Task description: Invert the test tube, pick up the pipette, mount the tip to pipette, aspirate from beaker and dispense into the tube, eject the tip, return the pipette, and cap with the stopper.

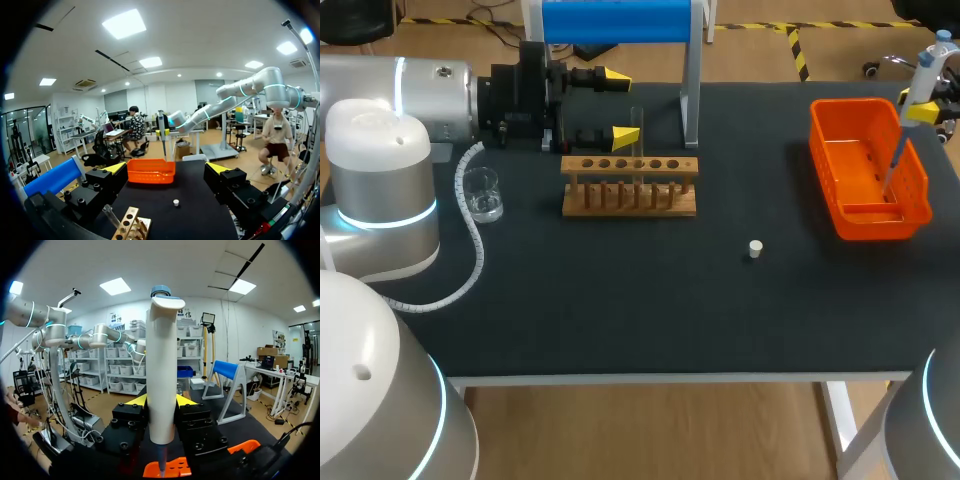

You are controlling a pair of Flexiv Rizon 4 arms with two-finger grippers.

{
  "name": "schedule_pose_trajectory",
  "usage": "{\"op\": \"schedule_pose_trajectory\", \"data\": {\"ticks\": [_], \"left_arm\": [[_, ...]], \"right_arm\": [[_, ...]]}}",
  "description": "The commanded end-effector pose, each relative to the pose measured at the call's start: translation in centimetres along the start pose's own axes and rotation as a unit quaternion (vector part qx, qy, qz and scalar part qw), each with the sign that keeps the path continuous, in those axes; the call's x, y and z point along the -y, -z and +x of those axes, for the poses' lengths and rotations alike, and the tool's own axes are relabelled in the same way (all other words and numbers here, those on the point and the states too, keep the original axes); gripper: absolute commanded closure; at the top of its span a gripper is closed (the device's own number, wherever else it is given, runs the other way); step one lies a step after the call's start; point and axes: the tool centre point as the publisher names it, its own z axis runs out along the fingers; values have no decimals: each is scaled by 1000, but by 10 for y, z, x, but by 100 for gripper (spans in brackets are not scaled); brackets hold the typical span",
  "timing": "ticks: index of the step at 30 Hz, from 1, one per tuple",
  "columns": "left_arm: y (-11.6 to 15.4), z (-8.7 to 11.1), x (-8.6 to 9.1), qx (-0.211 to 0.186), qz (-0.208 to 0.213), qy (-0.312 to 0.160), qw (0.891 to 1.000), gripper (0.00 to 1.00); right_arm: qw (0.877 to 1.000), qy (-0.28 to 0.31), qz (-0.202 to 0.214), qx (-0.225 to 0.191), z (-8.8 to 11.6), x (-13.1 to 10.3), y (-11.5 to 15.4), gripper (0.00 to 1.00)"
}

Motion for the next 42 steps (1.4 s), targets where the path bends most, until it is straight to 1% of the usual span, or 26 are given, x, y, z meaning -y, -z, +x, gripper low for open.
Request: {"op": "schedule_pose_trajectory", "data": {"ticks": [1, 2, 3, 4, 6, 7, 10, 13, 16, 19, 22, 26, 28, 35, 36, 37, 38, 42], "left_arm": [[0, 0, -1, 0, 1, -1, 1000, 0], [0, 0, -1, 0, 1, -1, 1000, 0], [-3, -3, -2, -7, -6, 13, 1000, 0], [-9, -8, 1, -20, -5, 1, 1000, 0], [-25, -18, 4, -29, -18, 27, 999, 0], [-33, -23, 7, -34, -21, 28, 999, 0], [-60, -38, 20, -32, -24, 28, 999, 0], [-92, -53, 35, -32, -36, 25, 999, 0], [-123, -65, 51, -34, -37, 18, 999, 0], [-152, -72, 65, -43, -45, 13, 998, 0], [-181, -75, 79, -44, -51, 12, 998, 0], [-214, -76, 92, -45, -56, 14, 997, 0], [-228, -74, 98, -38, -49, 12, 998, 0], [-228, -74, 98, -38, -49, 12, 998, 0], [-228, -74, 98, -38, -49, 12, 998, 34], [-228, -74, 98, -38, -49, 12, 998, 59], [-228, -74, 98, -38, -49, 12, 998, 100], [-228, -74, 98, -38, -49, 12, 998, 100]], "right_arm": [[1000, 0, 1, -3, -1, 0, 2, 100], [1000, 0, 1, -3, -1, 0, 2, 100], [1000, 0, 1, -3, -1, 0, 2, 100], [1000, 0, 1, -3, -1, 0, 2, 100], [1000, 0, 1, -3, -1, 0, 2, 100], [1000, 0, 1, -3, -1, 0, 2, 100], [1000, 0, 1, -3, -1, 0, 2, 100], [1000, 0, 1, -3, -1, 0, 2, 100], [1000, 0, 1, -3, -1, 0, 2, 100], [1000, 0, 1, -3, -1, 0, 2, 100], [1000, 0, 1, -3, -1, 0, 2, 100], [1000, 0, 1, -3, -1, 0, 2, 100], [1000, 0, 1, -3, -1, 0, 2, 100], [1000, 0, 1, -3, -1, 0, 2, 100], [1000, 0, 1, -3, -1, 0, 2, 100], [1000, 0, 1, -3, -1, 0, 2, 100], [1000, 0, 1, -3, -1, 0, 2, 100], [1000, 0, 1, -3, -1, 0, 2, 100]]}}
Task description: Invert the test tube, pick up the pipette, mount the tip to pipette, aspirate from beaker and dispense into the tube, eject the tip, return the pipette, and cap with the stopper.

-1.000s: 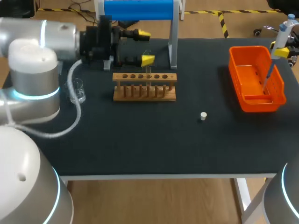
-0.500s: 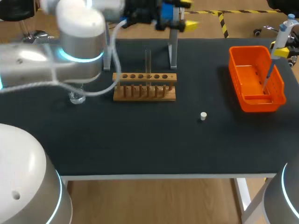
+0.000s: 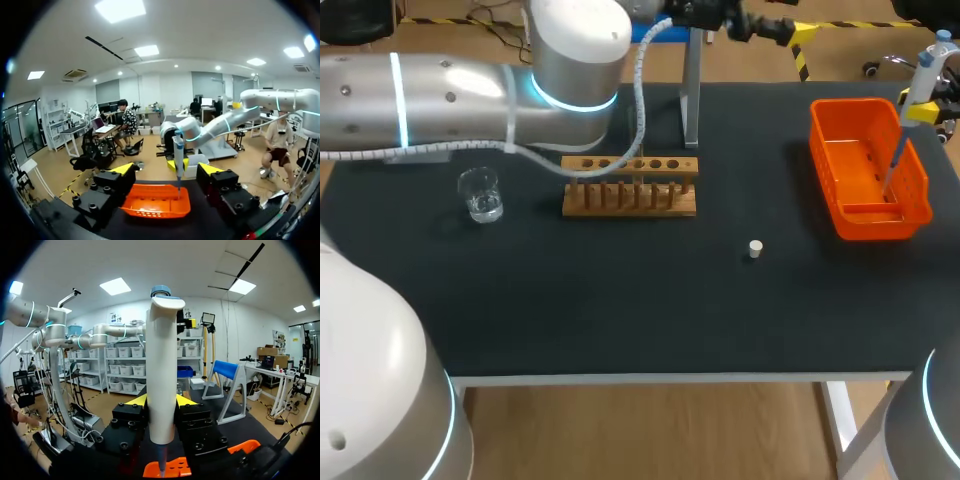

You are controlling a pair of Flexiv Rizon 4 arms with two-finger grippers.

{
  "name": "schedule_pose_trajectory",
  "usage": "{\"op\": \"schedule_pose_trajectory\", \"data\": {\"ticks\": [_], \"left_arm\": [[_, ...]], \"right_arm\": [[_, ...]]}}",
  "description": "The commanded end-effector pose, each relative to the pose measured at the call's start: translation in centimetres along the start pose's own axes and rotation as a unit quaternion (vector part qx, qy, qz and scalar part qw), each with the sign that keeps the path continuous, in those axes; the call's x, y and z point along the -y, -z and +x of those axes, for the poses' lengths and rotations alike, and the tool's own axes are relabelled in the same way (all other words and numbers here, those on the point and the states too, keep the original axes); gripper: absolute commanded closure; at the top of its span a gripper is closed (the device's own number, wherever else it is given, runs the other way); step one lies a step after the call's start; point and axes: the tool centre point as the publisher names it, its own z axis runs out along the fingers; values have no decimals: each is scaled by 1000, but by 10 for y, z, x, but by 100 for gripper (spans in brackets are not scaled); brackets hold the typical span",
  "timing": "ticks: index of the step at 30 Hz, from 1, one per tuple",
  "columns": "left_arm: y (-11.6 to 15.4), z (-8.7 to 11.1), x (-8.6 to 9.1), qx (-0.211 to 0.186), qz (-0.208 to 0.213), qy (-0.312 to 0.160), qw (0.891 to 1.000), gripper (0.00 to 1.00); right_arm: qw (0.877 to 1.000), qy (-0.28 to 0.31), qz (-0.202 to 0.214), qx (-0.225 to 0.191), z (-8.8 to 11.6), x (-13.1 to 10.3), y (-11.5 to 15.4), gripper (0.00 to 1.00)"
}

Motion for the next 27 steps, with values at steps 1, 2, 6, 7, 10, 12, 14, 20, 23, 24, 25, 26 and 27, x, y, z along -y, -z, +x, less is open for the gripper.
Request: {"op": "schedule_pose_trajectory", "data": {"ticks": [1, 2, 6, 7, 10, 12, 14, 20, 23, 24, 25, 26, 27], "left_arm": [[-3, -1, 0, 0, 0, 0, 1000, 100], [-3, -1, 0, 0, 0, 0, 1000, 100], [-3, -1, 0, 0, 0, 0, 1000, 100], [-3, -1, 0, 0, 0, 0, 1000, 100], [-3, -1, 0, 0, 0, 0, 1000, 100], [-3, -1, 0, 0, 0, 0, 1000, 100], [-3, -1, 0, 0, 0, 0, 1000, 100], [-18, 1, 4, 0, 8, 6, 1000, 100], [-27, 5, 6, 5, 17, 13, 1000, 100], [-30, 7, 7, 6, 19, 18, 1000, 100], [-34, 8, 7, 7, 28, 18, 999, 100], [-37, 10, 8, 7, 38, 18, 999, 100], [-40, 12, 8, 7, 36, 21, 999, 100]], "right_arm": [[1000, 0, 1, -3, -1, 0, 2, 100], [1000, 0, 1, -3, -1, 0, 2, 100], [1000, 0, 1, -3, -1, 0, 2, 100], [1000, 0, 1, -3, -1, 0, 2, 100], [1000, 0, 1, -3, -1, 0, 2, 100], [1000, 0, 1, -3, -1, 0, 2, 100], [1000, 0, 1, -3, -1, 0, 2, 100], [1000, 0, 1, -3, -1, 0, 2, 100], [1000, 0, 1, -3, -1, 0, 2, 100], [1000, 0, 1, -3, -1, 0, 2, 100], [1000, 0, 1, -3, -1, 0, 2, 100], [1000, 0, 1, -3, -1, 0, 2, 100], [1000, 0, 1, -3, -1, 0, 2, 100]]}}
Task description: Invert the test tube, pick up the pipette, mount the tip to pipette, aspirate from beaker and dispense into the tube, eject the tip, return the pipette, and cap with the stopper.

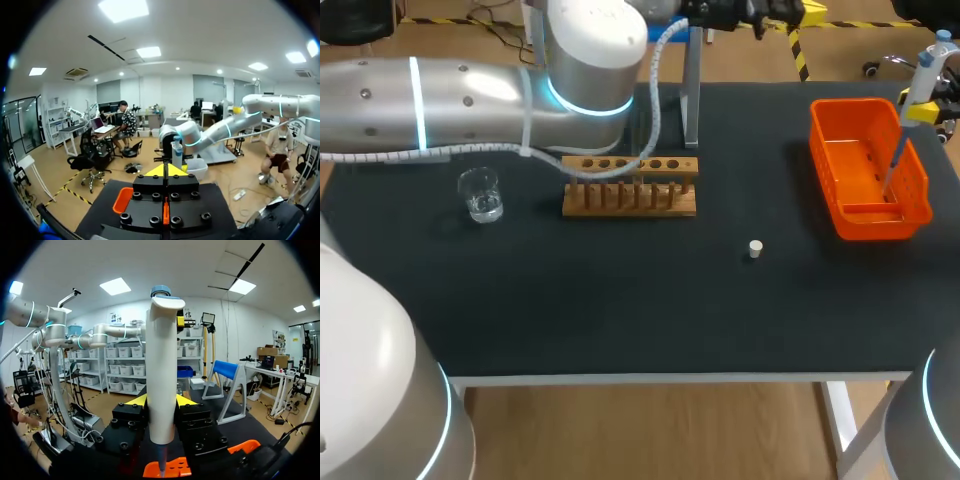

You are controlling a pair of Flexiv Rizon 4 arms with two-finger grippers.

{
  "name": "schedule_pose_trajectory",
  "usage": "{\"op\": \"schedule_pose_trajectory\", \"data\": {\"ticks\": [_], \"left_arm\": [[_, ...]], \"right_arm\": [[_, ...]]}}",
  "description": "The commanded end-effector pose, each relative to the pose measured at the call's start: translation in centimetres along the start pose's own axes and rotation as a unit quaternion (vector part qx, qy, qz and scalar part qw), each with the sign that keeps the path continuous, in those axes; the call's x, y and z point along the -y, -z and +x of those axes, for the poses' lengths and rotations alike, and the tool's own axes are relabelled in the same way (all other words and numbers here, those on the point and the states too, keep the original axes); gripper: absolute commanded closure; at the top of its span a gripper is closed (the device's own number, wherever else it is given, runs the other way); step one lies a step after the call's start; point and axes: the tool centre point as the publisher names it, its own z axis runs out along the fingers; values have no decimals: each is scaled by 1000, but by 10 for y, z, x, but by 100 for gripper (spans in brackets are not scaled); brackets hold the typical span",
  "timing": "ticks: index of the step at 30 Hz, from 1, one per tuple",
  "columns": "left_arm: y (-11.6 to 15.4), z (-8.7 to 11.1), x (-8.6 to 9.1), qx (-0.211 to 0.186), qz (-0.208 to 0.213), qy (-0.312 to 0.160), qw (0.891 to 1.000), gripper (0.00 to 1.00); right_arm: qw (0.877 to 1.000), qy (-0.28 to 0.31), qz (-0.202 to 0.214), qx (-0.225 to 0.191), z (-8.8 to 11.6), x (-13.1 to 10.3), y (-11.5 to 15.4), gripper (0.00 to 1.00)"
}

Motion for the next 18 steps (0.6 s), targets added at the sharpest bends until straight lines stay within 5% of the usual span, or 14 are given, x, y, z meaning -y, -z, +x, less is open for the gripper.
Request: {"op": "schedule_pose_trajectory", "data": {"ticks": [1, 13, 18], "left_arm": [[-23, 6, -3, 7, 23, 5, 1000, 100], [-83, 11, 13, -4, 81, 59, 995, 100], [-83, 11, 13, -4, 81, 59, 995, 100]], "right_arm": [[1000, 0, 1, -2, -1, 0, 2, 100], [1000, 0, 1, -2, -1, 0, 2, 100], [1000, 0, 1, -2, -1, 0, 2, 100]]}}
